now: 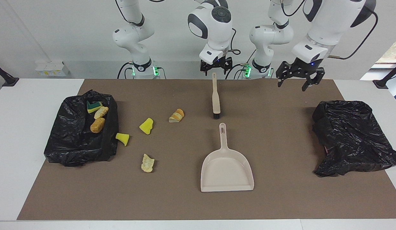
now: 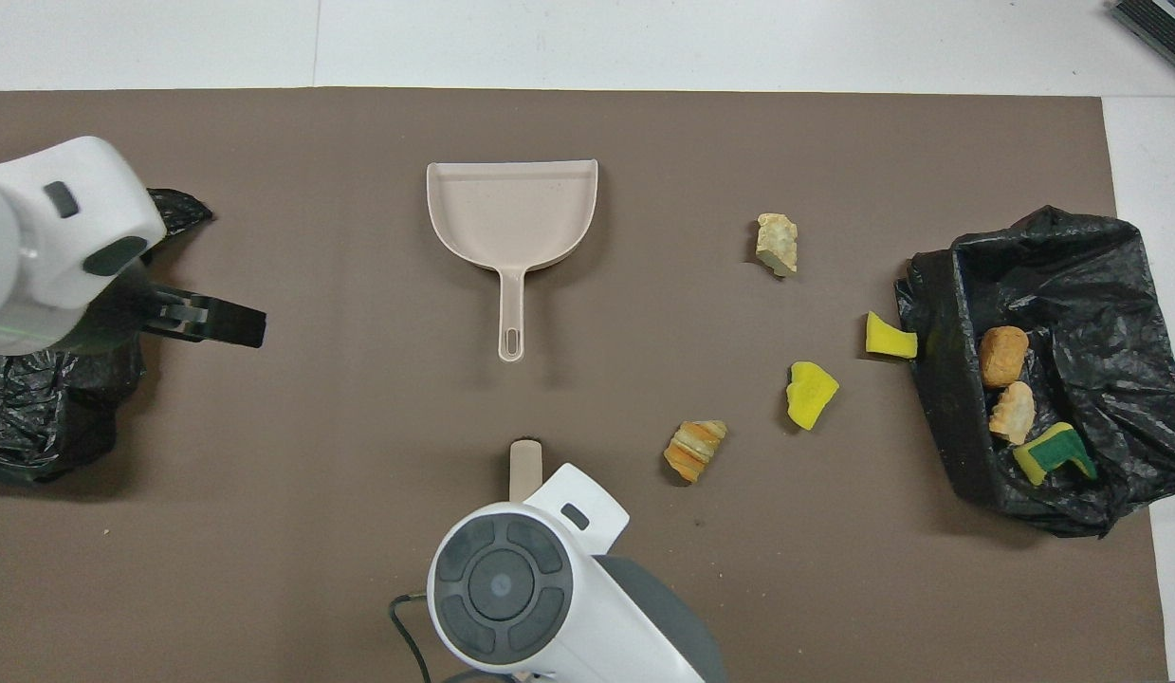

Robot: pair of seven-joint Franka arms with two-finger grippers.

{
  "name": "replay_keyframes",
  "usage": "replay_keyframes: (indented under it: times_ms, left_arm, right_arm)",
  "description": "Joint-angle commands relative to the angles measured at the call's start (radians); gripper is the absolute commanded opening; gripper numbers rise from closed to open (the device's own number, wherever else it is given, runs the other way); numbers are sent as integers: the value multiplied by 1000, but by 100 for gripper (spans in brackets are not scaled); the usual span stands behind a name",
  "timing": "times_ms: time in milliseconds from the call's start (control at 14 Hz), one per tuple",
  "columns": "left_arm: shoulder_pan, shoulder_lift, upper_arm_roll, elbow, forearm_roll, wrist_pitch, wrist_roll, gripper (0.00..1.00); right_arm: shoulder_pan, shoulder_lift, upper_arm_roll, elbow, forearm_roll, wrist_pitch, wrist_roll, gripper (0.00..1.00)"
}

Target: Sweep and dump trash in bin

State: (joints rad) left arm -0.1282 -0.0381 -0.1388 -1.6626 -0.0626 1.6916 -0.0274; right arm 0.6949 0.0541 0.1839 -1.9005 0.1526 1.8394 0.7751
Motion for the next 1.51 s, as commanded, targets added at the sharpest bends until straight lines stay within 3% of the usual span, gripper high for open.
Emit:
replay_keyframes:
  times_ms: [0,215,502,717,932,1075,1218,1362,1433]
  left_arm:
    - [-88,26,15,-46,1,112,-106,100]
    - [-146,90,15,-45,3,180,-176,100]
    - [-234,213,16,-42,27,293,-270,100]
    - [-287,316,16,-37,104,420,-414,100]
    - [-304,374,16,-42,107,502,-422,100]
    - [-306,391,16,-45,112,528,-424,100]
    - [-304,392,16,-52,112,537,-424,100]
    - [-307,405,16,-62,113,553,-424,100]
    - [-307,411,16,-62,119,554,-424,100]
  right_arm:
    - [12,-50,2,-133,38,96,15,100]
    - [67,-24,3,-227,48,240,42,100]
    - [75,20,3,-242,79,270,38,100]
    - [75,20,3,-265,125,309,18,88]
    - [87,42,3,-273,133,368,29,86]
    - [89,41,3,-278,139,369,29,72]
    - [97,41,3,-282,159,371,35,68]
    - [100,35,3,-295,159,371,32,46]
    - [100,32,3,-301,159,371,36,29]
